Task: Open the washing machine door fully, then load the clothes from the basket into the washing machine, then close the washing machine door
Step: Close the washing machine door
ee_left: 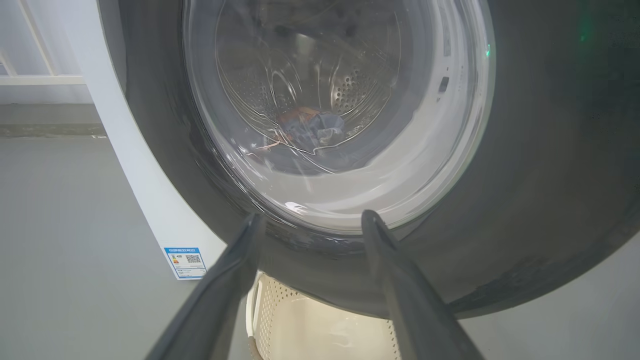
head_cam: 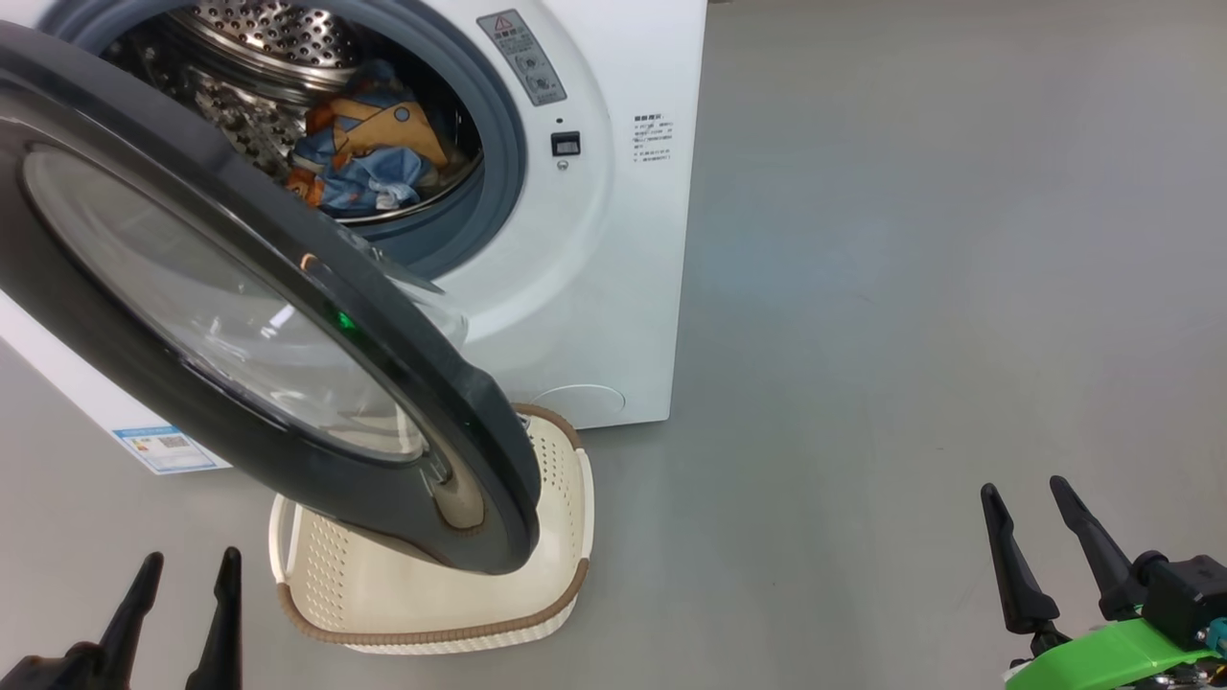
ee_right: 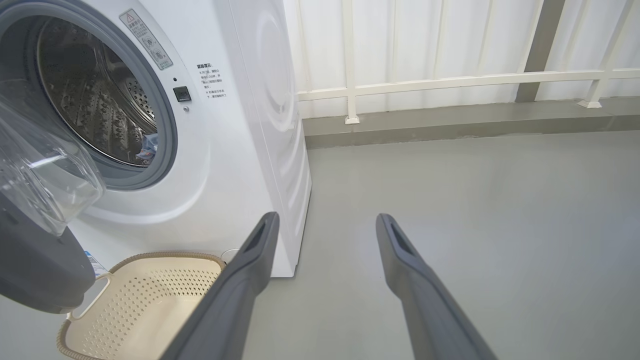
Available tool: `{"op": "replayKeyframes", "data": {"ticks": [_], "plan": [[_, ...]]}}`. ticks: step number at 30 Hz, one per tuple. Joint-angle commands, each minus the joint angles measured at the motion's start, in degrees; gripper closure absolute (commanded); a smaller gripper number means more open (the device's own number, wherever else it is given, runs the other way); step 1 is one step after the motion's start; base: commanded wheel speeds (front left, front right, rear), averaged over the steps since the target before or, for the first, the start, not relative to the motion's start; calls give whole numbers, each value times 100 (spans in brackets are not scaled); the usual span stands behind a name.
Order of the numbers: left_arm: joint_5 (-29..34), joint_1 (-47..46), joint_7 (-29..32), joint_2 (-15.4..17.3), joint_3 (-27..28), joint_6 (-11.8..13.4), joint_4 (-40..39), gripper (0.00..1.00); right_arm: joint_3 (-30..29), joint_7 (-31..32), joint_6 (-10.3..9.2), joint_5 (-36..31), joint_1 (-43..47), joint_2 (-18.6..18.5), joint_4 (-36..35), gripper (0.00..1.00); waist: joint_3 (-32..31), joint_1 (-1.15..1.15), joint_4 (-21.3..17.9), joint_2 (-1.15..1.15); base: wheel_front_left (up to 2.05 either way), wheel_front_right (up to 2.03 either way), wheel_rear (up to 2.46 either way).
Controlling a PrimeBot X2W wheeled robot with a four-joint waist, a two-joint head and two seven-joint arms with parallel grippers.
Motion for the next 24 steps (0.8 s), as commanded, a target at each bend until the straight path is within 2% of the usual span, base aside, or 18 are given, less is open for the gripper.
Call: {"op": "replayKeyframes", "data": {"ticks": [1, 7, 24], "plan": [[83, -127, -38, 84, 253, -9, -83, 0, 95, -28, 52, -36, 34, -85, -109, 0, -17, 0, -8, 0, 0, 0, 0], [53, -115, -38, 0, 390, -9, 36, 0, 87, -28, 52, -41, 116, -78, -76, 0, -91, 0, -39, 0, 0, 0, 0], [-29, -108, -38, 17, 277, -9, 213, 0, 85, -28, 52, -37, 135, -82, -72, 0, -121, 0, -42, 0, 0, 0, 0]]}}
